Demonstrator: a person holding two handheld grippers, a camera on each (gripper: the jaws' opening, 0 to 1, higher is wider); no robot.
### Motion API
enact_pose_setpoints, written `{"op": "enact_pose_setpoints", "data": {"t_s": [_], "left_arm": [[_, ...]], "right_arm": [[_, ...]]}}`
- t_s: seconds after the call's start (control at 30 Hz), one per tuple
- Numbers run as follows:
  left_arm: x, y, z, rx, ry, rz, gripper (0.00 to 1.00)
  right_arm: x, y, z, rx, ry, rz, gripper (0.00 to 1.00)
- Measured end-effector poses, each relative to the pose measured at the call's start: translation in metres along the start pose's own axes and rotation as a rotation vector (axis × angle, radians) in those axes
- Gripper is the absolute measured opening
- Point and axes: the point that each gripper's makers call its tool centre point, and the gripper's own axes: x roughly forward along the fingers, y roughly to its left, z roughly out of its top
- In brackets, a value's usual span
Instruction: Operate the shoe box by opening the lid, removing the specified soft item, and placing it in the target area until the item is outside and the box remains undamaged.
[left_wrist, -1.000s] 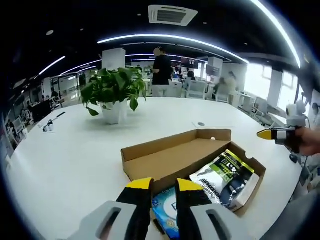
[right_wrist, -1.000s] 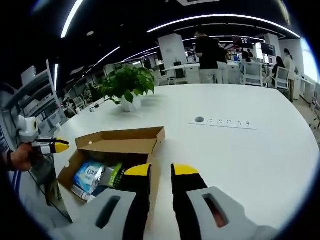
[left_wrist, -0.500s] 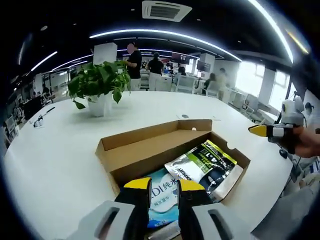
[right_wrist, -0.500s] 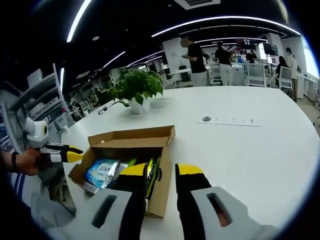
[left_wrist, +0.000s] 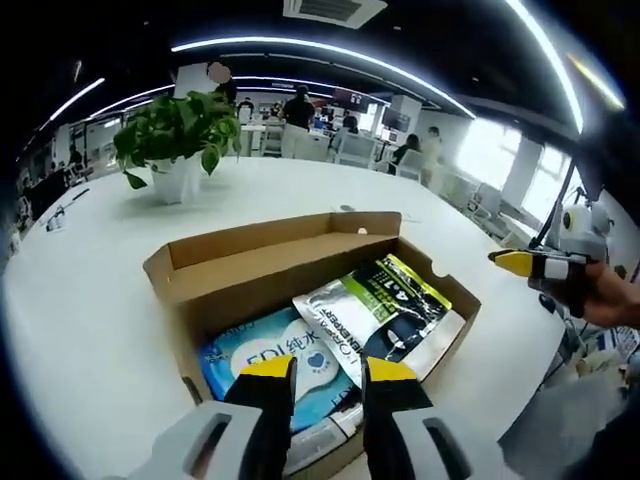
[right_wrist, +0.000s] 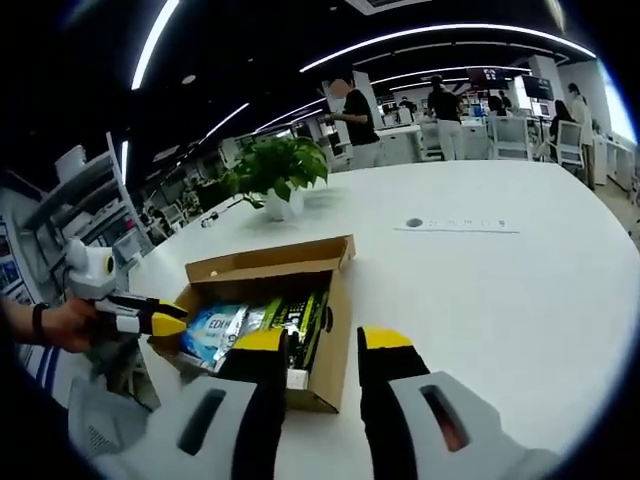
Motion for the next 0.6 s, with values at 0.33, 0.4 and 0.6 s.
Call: {"op": "enact_pose_setpoints", "data": {"t_s": [0.33, 0.4, 0.6], "left_arm": [[0.016, -0.004, -0.01, -0.025, 0.048, -0.03, 0.27], [0.02, -0.004, -0.011, -0.022, 0.062, -0.033, 0.27], [0.031, -0.005, -0.015, -0.021, 0.094, -0.043, 0.28]], "right_arm": [[-0.017, 0.001, -0.005, 0.002, -0.011, -0.004, 0.28], [-0.02, -0.001, -0.007, 0.005, -0.015, -0.01, 0.28], [-0.032, -0.004, -0.013, 0.023, -0.021, -0.029, 0.28]]}}
